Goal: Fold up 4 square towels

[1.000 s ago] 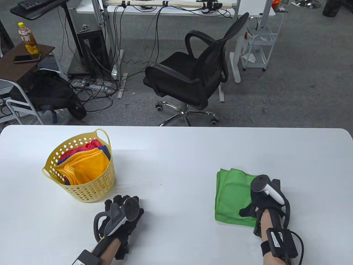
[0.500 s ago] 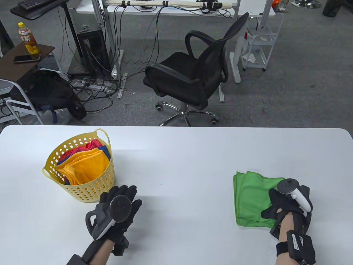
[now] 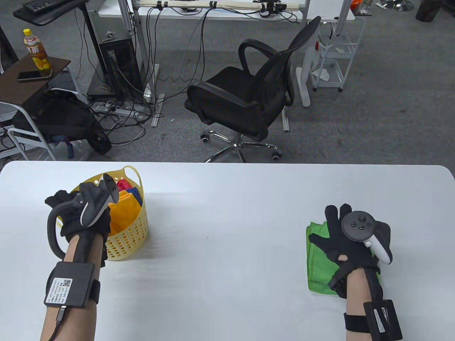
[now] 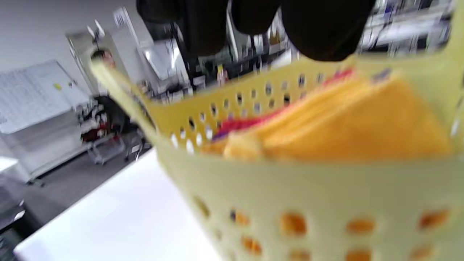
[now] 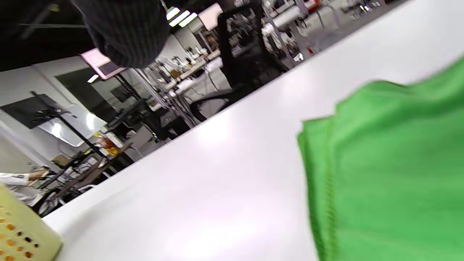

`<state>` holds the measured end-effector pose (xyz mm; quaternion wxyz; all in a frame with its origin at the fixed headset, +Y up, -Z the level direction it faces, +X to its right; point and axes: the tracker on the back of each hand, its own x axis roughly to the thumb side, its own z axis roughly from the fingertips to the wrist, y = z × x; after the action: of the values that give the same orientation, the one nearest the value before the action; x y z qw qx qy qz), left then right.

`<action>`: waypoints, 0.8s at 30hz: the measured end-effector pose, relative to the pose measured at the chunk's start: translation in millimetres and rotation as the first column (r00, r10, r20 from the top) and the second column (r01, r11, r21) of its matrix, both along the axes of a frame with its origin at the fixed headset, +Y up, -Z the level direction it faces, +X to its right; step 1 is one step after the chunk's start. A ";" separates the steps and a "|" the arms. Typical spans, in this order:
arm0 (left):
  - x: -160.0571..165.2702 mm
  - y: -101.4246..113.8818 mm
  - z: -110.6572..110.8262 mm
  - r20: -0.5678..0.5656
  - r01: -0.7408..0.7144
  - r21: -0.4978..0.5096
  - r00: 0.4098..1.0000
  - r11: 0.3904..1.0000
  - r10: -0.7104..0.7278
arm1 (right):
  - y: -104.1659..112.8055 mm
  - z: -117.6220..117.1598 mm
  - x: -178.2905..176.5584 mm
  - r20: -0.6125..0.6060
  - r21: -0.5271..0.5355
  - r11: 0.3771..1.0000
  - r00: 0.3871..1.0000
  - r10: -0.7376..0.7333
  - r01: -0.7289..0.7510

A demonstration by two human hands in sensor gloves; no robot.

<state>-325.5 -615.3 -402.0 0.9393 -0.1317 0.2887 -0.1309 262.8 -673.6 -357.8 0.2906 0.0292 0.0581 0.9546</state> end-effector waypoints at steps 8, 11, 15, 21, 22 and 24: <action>-6.3 -43.5 -21.4 -0.061 0.030 -0.230 0.997 0.973 -0.045 | 26.5 16.8 -15.7 -0.083 0.133 0.989 0.995 -0.051 0.062; -4.4 -36.2 -19.0 -0.010 0.055 -0.175 0.998 0.983 -0.057 | 26.3 17.0 -17.5 -0.093 0.133 0.988 0.993 -0.067 0.079; -6.5 -3.0 -2.3 0.044 -0.060 0.004 0.997 0.998 0.060 | 26.5 18.1 -18.5 -0.102 0.130 0.987 0.992 -0.077 0.090; -26.8 79.4 41.7 0.171 -0.514 0.436 0.853 0.739 0.493 | 34.9 25.0 -22.7 -0.132 0.165 0.977 0.984 -0.116 0.138; -32.3 94.6 53.2 0.229 -0.630 0.508 0.756 0.587 0.613 | 36.7 26.6 -23.9 -0.143 0.170 0.974 0.982 -0.124 0.148; -35.8 114.0 68.4 0.367 -0.767 0.540 0.586 0.347 0.723 | 39.7 29.5 -26.0 -0.161 0.176 0.970 0.977 -0.140 0.168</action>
<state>-361.3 -501.2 -333.6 0.8845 0.0911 0.1926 0.4151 236.8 -633.8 -328.3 0.3550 0.1315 -0.0140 0.9255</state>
